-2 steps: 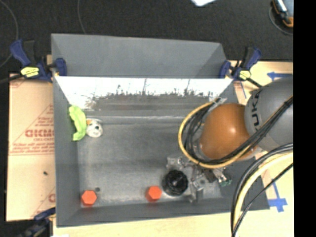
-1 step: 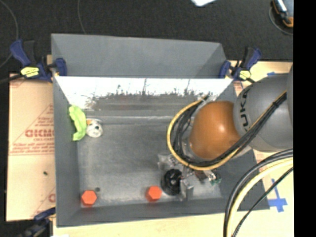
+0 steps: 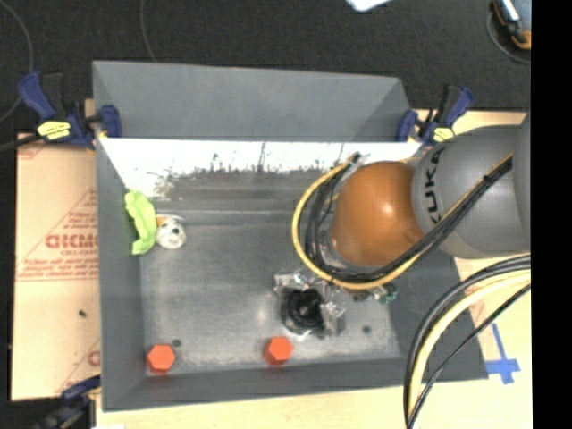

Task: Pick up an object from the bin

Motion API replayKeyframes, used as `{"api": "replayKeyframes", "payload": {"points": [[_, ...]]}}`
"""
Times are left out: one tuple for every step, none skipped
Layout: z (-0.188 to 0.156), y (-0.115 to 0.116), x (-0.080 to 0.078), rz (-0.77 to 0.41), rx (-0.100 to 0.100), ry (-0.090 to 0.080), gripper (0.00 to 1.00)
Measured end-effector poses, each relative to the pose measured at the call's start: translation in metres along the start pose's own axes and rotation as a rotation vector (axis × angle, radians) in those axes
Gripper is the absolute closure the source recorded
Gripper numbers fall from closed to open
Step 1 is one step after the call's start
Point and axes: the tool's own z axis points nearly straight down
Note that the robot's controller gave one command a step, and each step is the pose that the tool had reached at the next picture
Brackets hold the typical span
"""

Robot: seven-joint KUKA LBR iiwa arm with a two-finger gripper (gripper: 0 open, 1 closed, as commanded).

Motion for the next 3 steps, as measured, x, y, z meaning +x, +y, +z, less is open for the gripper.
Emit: {"api": "replayKeyframes", "payload": {"points": [[0.0, 0.0, 0.0, -0.001, 0.0, 0.0, 1.0], [0.0, 0.0, 0.0, -0.002, 0.0, 0.0, 1.0], [0.0, -0.02, -0.027, 0.004, 0.003, -0.005, 1.0]]}}
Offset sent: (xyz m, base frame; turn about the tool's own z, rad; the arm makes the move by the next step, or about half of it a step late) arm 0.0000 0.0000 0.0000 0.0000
